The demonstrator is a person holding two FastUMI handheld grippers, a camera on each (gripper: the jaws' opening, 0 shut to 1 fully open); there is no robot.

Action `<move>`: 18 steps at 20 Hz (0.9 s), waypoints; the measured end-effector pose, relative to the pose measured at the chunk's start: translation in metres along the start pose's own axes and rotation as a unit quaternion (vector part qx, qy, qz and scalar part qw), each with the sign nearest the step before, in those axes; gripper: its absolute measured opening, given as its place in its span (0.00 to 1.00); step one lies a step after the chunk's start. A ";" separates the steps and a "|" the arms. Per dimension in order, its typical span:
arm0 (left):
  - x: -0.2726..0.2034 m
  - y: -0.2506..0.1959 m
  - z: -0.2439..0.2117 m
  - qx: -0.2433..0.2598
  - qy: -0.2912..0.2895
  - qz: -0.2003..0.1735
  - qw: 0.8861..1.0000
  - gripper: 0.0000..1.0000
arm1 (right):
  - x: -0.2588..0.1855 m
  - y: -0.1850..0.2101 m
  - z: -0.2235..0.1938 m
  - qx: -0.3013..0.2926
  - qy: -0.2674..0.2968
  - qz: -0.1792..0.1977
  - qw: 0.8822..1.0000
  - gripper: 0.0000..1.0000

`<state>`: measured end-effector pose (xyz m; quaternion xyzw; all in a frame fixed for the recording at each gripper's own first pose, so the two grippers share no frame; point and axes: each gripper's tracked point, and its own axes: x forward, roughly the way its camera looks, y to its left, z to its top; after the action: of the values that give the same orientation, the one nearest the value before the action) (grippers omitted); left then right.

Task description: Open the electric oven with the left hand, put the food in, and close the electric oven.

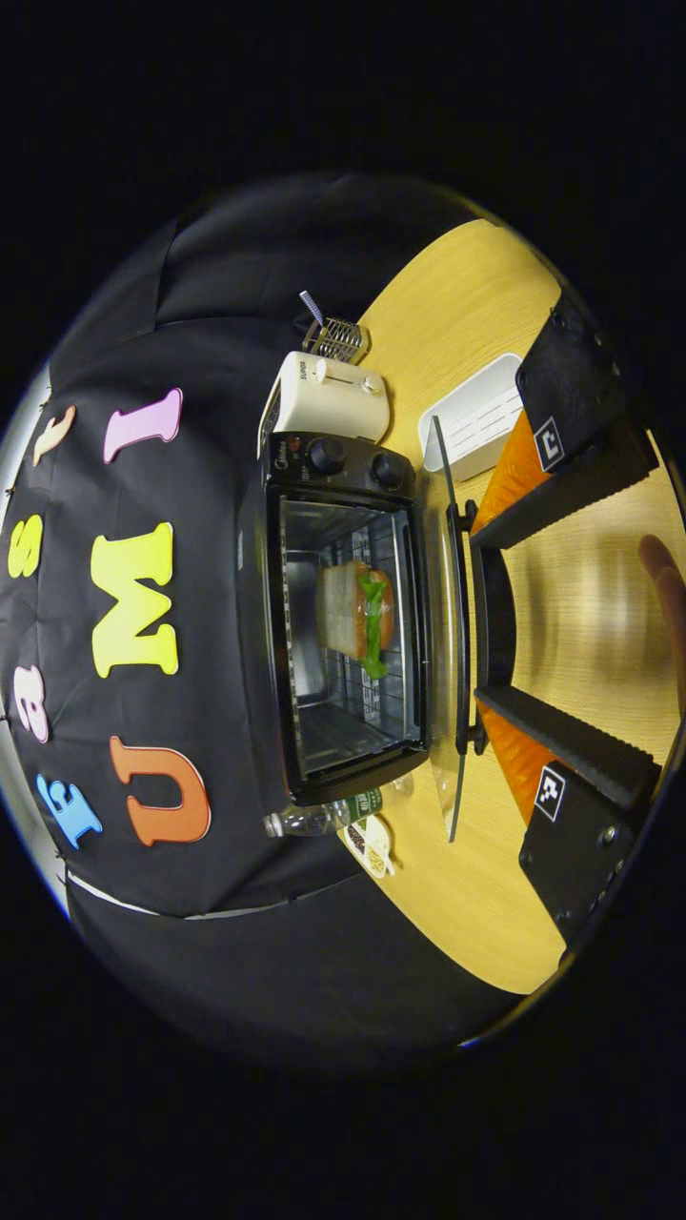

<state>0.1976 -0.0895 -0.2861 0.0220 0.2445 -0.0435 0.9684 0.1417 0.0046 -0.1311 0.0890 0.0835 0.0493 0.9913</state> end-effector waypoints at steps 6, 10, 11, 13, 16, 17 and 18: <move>0.008 0.003 0.031 -0.002 -0.026 0.006 1.000 0.96 | -0.009 -0.010 0.001 -0.005 -0.004 -0.015 1.000 1.00; 0.019 0.006 0.055 0.011 -0.053 0.011 0.999 0.96 | -0.020 -0.012 0.002 -0.007 -0.006 -0.020 1.000 1.00; 0.023 0.007 0.063 0.011 -0.059 0.012 0.998 0.96 | -0.022 -0.012 0.002 -0.008 -0.006 -0.020 1.000 1.00; 0.032 0.006 0.076 0.005 -0.066 0.008 0.998 0.96 | -0.030 -0.011 0.003 -0.010 -0.009 -0.022 1.000 0.89; 0.029 0.006 0.095 -0.008 -0.077 0.005 0.997 0.96 | -0.043 -0.013 0.005 -0.019 -0.019 -0.029 0.999 1.00; 0.021 0.005 0.099 -0.012 -0.082 0.003 0.997 0.96 | -0.047 -0.013 0.006 -0.022 -0.023 -0.033 0.999 1.00; 0.010 0.005 0.104 -0.014 -0.091 0.000 0.996 0.96 | -0.052 -0.013 0.006 -0.025 -0.027 -0.035 0.999 0.89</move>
<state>0.2559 -0.0923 -0.1995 0.0043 0.1563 -0.0418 0.9868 0.0932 -0.0150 -0.1193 0.0629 0.0587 0.0146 0.9962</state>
